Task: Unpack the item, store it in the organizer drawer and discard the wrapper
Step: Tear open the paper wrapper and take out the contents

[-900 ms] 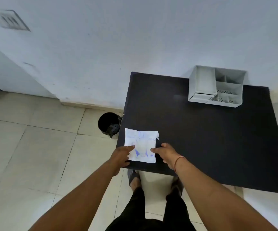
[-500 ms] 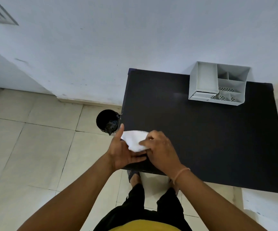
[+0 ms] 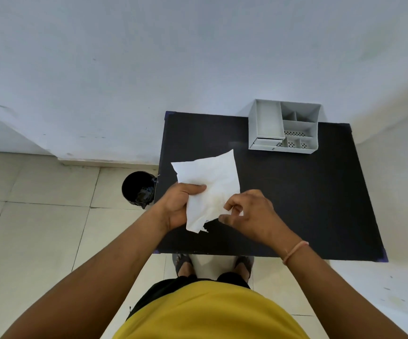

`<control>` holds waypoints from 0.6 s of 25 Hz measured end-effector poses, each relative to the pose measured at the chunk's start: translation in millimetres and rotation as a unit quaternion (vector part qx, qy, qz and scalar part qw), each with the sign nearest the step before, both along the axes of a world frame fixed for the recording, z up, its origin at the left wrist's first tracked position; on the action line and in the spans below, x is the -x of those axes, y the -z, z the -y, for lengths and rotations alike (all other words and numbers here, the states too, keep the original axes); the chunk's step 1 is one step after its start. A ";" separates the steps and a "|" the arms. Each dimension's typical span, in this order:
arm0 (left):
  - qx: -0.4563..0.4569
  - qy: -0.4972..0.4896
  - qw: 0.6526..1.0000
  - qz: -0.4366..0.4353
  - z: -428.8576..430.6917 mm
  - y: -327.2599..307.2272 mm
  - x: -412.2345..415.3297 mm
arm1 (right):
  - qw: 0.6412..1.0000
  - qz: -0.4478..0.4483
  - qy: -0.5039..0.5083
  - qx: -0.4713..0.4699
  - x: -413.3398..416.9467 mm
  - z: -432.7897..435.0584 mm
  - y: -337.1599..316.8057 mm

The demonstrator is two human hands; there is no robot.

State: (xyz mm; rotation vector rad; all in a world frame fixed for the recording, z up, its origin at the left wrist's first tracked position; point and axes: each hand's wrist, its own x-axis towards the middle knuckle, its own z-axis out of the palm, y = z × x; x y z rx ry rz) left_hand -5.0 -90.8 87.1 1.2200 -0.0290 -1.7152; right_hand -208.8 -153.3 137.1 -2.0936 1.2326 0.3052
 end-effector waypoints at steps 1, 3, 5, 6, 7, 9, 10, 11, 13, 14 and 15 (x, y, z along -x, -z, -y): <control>-0.006 0.005 1.000 -0.001 1.8 -4.5 0.5 | 1.000 0.001 0.006 -0.011 0.6 -0.2 -0.4; -0.011 0.010 1.000 -0.009 2.2 -11.0 1.0 | 0.999 0.026 0.022 -0.028 0.1 -1.7 -1.0; 0.008 0.014 1.000 -0.022 -2.1 -10.8 -1.1 | 0.998 0.054 0.030 -0.024 -1.4 -2.7 -1.6; 0.023 0.027 0.999 -0.028 -5.4 -11.3 -1.4 | 0.997 0.062 0.031 -0.024 -2.4 -2.8 -2.2; 0.034 0.048 0.998 -0.026 -8.9 -10.1 -1.5 | 0.997 0.067 0.032 -0.030 -3.0 -2.2 -1.3; 0.031 0.105 0.994 0.005 -15.4 -7.4 1.3 | 0.996 0.059 0.027 -0.061 -3.7 -2.0 0.4; 0.019 0.121 0.992 0.025 -18.5 -5.4 2.6 | 0.996 0.047 0.016 -0.073 -3.5 -2.2 3.7; 0.006 0.123 0.992 0.040 -21.6 -3.7 3.4 | 0.996 0.038 0.007 -0.084 -3.3 -2.7 7.5; -0.006 0.111 0.992 0.052 -27.7 0.4 2.9 | 0.989 0.050 0.026 -0.137 -2.8 -5.7 10.5; -0.001 0.106 0.993 0.051 -30.7 2.4 2.2 | 0.982 0.066 0.049 -0.173 -2.1 -7.7 8.6; 0.004 0.101 0.994 0.048 -33.0 3.4 1.8 | 0.971 0.089 0.072 -0.208 -0.4 -9.7 5.7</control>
